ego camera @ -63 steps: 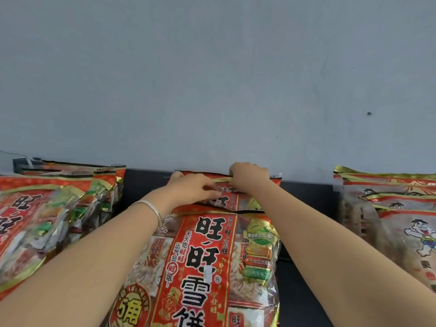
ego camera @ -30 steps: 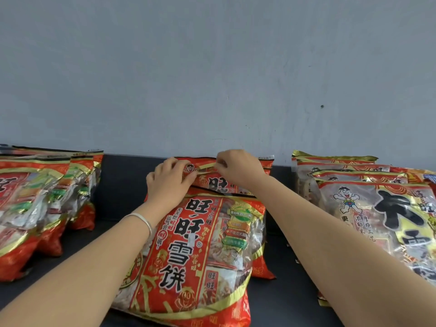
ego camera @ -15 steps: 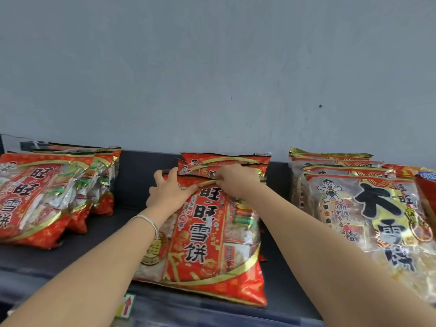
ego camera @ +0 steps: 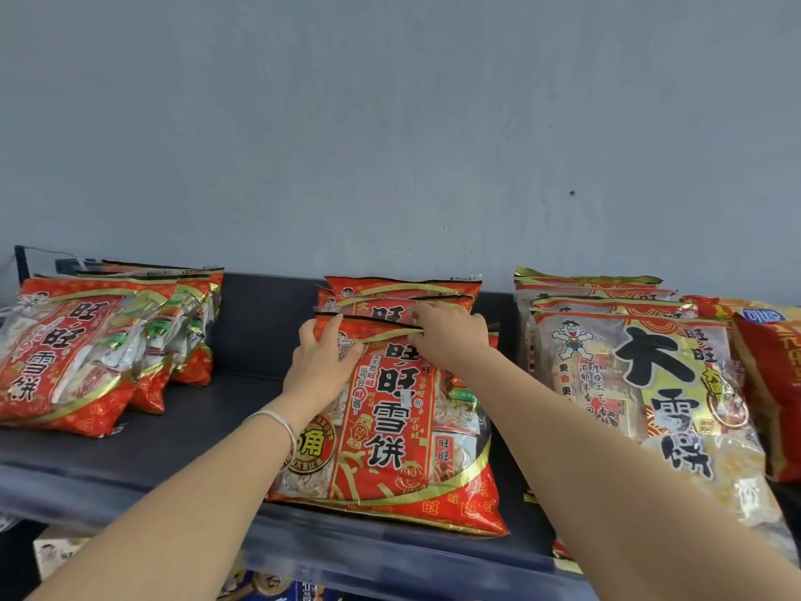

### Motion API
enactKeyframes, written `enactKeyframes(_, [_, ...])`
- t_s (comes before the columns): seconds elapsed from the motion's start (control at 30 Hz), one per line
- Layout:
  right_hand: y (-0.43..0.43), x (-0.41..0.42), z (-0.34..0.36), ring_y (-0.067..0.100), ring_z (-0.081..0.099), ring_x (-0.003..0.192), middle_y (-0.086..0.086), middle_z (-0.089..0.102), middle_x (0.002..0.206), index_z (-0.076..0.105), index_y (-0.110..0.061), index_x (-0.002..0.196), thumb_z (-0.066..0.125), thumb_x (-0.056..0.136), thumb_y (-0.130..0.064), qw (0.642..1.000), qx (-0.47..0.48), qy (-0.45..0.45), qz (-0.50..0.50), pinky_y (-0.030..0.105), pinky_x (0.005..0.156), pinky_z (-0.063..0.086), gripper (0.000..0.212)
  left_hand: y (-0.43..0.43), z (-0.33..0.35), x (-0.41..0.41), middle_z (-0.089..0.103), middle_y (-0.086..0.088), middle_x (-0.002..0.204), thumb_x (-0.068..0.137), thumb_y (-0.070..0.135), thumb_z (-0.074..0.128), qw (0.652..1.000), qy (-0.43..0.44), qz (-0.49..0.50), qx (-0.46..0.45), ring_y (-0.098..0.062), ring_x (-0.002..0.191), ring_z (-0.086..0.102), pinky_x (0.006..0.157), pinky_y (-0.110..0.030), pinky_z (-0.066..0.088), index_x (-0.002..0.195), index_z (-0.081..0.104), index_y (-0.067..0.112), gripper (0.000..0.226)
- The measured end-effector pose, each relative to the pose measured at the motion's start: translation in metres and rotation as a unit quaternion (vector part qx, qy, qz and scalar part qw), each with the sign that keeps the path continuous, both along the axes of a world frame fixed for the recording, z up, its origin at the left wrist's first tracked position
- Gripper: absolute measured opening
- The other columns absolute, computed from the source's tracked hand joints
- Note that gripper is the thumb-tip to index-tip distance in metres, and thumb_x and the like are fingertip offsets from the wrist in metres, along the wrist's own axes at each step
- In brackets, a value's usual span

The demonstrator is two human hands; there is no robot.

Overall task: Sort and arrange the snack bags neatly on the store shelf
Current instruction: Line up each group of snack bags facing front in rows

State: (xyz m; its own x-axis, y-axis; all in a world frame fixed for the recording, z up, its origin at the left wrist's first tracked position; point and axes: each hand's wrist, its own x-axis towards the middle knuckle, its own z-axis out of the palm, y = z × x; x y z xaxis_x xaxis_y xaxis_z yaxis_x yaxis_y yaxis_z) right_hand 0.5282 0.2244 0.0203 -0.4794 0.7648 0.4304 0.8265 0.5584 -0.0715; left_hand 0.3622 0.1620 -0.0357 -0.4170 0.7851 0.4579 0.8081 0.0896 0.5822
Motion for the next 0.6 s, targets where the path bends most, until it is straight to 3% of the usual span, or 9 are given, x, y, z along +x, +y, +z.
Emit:
enactKeyframes(0.17, [-0.006,0.003,0.001,0.032,0.042,0.134,0.004,0.047,0.144,0.044,-0.024,0.139,0.046,0.098,-0.038,1.000,0.008,-0.006,0.002,0.057,0.110,0.026,0.043,-0.007,0.004,0.010,0.022,-0.005,0.151,0.095,0.049,0.040,0.993,0.107,0.054,-0.004,-0.028,0.135,0.029,0.103,-0.046,0.038,0.144,0.028,0.027,0.056])
enactKeyframes(0.37, [-0.001,-0.006,0.006,0.031,0.048,0.126,0.007,0.052,0.135,0.049,-0.021,0.135,0.045,0.101,-0.027,0.999,0.039,0.016,0.006,0.050,0.102,0.040,0.035,-0.006,0.013,0.003,0.029,-0.003,0.148,0.094,0.046,0.046,0.990,0.139,0.035,-0.001,-0.025,0.136,0.030,0.105,-0.045,0.036,0.142,0.032,0.027,0.053])
enactKeyframes(0.53, [0.008,-0.018,0.011,0.023,0.063,0.089,0.003,0.066,0.104,0.061,-0.018,0.114,0.045,0.100,-0.026,0.999,0.033,-0.018,-0.015,0.034,0.068,0.051,0.023,0.012,0.027,-0.009,0.033,0.002,0.148,0.095,0.040,0.045,0.980,0.200,0.026,0.007,-0.021,0.138,0.026,0.110,-0.045,0.026,0.141,0.036,0.030,0.047])
enactKeyframes(0.6, [0.014,-0.022,0.015,0.022,0.063,0.083,0.002,0.067,0.095,0.065,-0.017,0.106,0.044,0.100,-0.034,1.000,0.020,-0.007,-0.020,0.034,0.069,0.054,0.027,0.021,0.030,-0.009,0.034,0.006,0.147,0.096,0.040,0.044,0.975,0.220,0.019,0.016,-0.019,0.137,0.026,0.110,-0.044,0.022,0.140,0.036,0.033,0.046])
